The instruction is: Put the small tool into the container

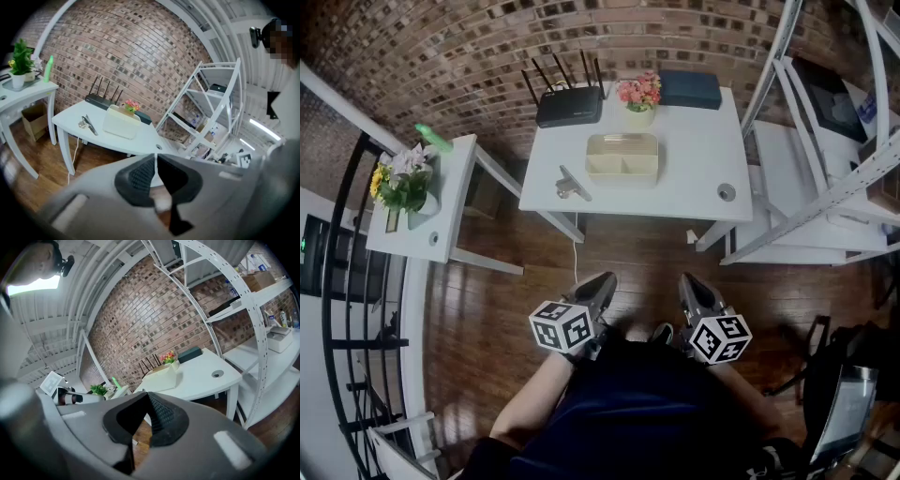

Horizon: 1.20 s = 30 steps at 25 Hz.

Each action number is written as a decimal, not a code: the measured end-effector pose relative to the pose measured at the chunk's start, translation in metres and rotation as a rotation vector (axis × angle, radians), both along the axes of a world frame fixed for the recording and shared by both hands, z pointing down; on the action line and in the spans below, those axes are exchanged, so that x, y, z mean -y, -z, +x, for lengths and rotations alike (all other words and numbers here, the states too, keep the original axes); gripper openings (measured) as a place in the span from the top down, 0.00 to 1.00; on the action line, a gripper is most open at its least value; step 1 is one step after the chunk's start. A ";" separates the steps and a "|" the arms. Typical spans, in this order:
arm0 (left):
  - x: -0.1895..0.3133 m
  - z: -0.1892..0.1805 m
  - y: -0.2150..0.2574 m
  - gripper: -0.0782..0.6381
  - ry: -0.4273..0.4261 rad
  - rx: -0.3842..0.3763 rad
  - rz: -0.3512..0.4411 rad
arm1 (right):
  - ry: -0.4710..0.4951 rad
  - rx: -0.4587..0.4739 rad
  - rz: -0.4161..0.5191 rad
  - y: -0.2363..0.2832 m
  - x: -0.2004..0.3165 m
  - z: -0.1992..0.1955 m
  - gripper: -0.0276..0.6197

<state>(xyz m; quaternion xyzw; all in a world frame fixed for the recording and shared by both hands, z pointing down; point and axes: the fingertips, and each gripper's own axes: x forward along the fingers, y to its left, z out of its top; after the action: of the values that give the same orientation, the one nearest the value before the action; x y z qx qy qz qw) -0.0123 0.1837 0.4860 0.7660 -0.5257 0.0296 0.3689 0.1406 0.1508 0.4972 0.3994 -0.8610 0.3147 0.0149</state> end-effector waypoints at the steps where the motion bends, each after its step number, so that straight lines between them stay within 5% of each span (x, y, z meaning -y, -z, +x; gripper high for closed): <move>1: 0.006 -0.005 0.000 0.87 0.011 0.007 0.002 | 0.002 0.000 -0.004 -0.001 0.003 0.000 0.94; 7: 0.048 -0.059 -0.010 0.86 0.087 0.015 -0.006 | -0.007 -0.019 -0.025 -0.010 0.030 -0.006 0.94; 14: 0.120 -0.172 -0.043 0.86 0.250 0.040 -0.006 | -0.096 -0.058 -0.040 -0.008 0.088 -0.041 0.94; 22: 0.201 -0.228 -0.119 0.72 0.150 -0.062 -0.160 | -0.160 -0.150 -0.034 0.002 0.142 -0.094 0.94; 30: 0.250 -0.248 -0.174 0.70 0.194 -0.311 -0.352 | -0.158 -0.201 -0.061 -0.002 0.169 -0.117 0.94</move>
<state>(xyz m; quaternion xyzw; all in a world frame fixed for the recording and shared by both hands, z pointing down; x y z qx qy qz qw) -0.2601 -0.0663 0.6596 0.6314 -0.5204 -0.0331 0.5740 0.0235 -0.0186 0.4988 0.4950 -0.8110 0.2992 0.0883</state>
